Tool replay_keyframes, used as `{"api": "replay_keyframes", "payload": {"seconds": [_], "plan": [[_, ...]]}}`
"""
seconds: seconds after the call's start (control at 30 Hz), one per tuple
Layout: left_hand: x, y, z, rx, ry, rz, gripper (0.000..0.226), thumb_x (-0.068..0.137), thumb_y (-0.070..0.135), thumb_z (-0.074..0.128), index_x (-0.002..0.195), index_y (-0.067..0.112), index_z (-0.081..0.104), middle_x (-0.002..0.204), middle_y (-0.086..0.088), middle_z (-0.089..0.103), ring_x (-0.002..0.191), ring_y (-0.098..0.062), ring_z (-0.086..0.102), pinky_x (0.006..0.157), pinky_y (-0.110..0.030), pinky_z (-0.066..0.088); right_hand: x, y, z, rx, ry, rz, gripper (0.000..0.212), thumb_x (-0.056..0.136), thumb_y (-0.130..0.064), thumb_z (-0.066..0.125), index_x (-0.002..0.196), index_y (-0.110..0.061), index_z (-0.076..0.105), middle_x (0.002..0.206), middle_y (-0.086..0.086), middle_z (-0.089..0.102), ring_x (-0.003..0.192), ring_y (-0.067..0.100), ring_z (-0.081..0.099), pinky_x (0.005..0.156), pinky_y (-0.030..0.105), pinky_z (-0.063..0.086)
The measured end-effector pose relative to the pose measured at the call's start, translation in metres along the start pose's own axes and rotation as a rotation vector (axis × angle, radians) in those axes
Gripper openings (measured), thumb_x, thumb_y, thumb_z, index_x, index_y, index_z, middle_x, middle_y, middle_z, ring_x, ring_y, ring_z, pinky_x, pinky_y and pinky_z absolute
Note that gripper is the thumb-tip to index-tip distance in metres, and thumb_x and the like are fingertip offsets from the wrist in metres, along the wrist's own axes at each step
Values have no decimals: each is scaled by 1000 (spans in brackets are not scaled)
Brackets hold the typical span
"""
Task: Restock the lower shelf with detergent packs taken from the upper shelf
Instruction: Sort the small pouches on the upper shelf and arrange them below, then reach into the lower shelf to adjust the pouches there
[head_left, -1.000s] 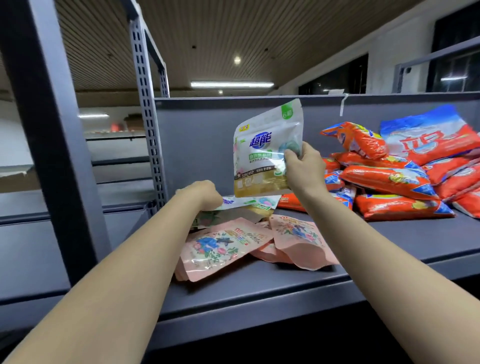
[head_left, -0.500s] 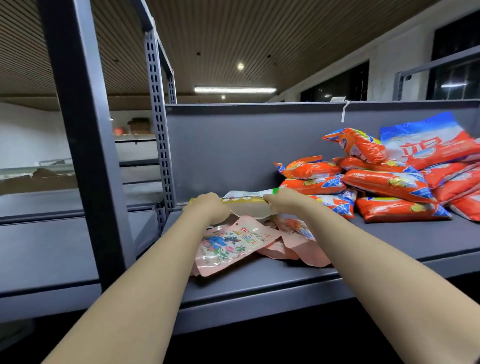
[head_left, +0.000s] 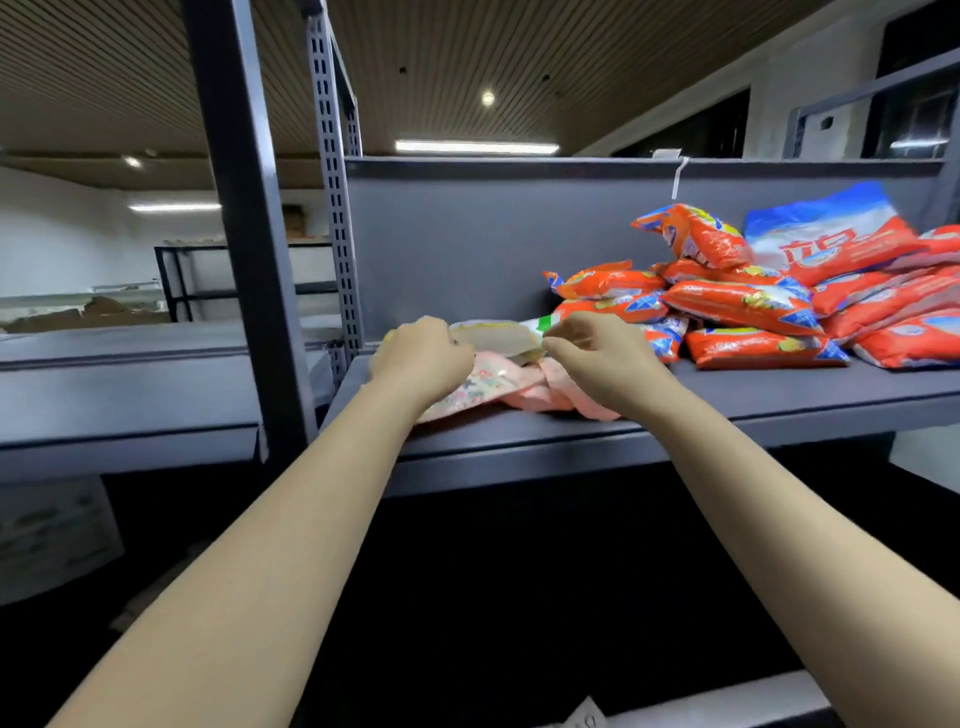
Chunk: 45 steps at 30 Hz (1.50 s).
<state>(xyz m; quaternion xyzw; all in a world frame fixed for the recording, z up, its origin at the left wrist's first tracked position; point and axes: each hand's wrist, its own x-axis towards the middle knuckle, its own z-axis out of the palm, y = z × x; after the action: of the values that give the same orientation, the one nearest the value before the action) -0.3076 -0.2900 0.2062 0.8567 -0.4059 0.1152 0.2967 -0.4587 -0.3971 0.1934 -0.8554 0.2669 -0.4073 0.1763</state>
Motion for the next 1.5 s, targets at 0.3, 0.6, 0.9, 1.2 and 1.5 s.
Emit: {"api": "replay_keyframes", "payload": {"seconds": [0.3, 0.6, 0.9, 1.2, 1.5], "plan": [[-110, -40, -27, -48, 95, 54, 22, 91, 38, 45, 96, 28, 64, 99, 7, 66, 95, -20, 58, 77, -34, 49, -91, -30, 13, 105, 20, -59, 19, 91, -24, 59, 107, -19, 68, 103, -11, 64, 103, 7, 56, 84, 16, 36], [-192, -139, -44, -32, 157, -157, 23, 92, 44, 45, 90, 32, 64, 78, 15, 64, 77, -10, 59, 60, -26, 44, -158, -81, 69, 298, -168, -195, 16, 89, -26, 61, 103, -26, 67, 98, -18, 66, 96, -6, 59, 84, 5, 40], [-243, -244, -63, 41, 184, -413, 20, 94, 46, 45, 87, 34, 60, 66, 15, 57, 63, -3, 53, 52, -24, 38, -191, -106, 146, 294, -367, -250, 19, 88, -38, 55, 106, -36, 62, 99, -21, 63, 101, -7, 57, 89, 20, 45], [-255, -352, -79, 54, 48, -461, 20, 95, 46, 44, 96, 35, 61, 60, 14, 53, 57, -5, 52, 49, -24, 34, -209, -151, 232, 236, -483, -174, 19, 89, -44, 52, 107, -48, 52, 109, -30, 57, 105, -11, 52, 82, 11, 38], [-218, -448, -83, 80, -130, -330, 27, 97, 44, 42, 114, 31, 59, 86, 11, 61, 82, -14, 59, 66, -29, 46, -208, -196, 314, 84, -452, 18, 28, 92, -33, 55, 120, -28, 57, 115, -16, 56, 105, 3, 53, 88, 23, 41]]}}
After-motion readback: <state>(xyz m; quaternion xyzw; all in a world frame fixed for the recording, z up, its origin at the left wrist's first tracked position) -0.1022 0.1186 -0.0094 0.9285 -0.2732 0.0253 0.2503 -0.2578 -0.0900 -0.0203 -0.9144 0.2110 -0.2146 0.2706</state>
